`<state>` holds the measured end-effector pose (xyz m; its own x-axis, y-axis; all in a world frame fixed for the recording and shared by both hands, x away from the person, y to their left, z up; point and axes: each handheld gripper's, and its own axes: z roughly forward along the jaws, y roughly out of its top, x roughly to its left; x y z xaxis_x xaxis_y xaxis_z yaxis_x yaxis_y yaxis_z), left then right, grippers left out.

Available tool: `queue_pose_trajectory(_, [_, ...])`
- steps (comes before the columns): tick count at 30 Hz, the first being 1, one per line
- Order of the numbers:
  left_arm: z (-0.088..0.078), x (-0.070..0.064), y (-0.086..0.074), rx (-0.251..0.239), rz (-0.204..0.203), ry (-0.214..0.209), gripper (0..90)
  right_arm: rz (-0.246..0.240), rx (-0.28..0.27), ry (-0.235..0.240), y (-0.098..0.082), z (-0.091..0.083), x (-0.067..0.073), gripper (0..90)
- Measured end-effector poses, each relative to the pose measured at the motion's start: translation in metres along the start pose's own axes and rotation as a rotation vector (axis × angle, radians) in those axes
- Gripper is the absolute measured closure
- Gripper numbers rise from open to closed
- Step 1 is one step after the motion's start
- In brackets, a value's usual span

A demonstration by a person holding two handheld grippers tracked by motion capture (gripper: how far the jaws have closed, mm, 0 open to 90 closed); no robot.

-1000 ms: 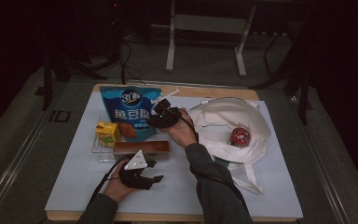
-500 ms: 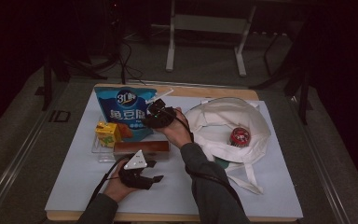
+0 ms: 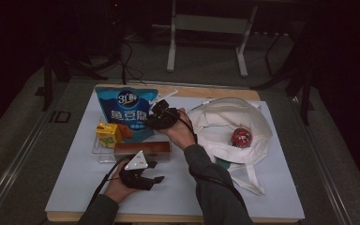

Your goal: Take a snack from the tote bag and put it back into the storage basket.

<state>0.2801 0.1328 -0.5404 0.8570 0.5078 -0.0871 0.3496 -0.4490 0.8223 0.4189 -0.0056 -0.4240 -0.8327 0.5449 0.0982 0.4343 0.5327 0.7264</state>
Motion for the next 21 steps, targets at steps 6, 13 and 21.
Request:
queue_pose_trajectory(6, [0.000,0.000,0.000,0.002,0.001,0.004,35.8,-0.010,-0.016,0.011,0.000,-0.016,-0.001,61.6])
queue_pose_trajectory(13, [0.000,0.000,0.000,0.003,0.003,0.005,35.7,-0.036,-0.020,0.006,-0.001,-0.031,0.000,60.4])
queue_pose_trajectory(21, [0.000,0.000,0.000,0.003,0.002,0.007,35.7,-0.069,-0.006,-0.009,-0.004,-0.049,0.001,59.7])
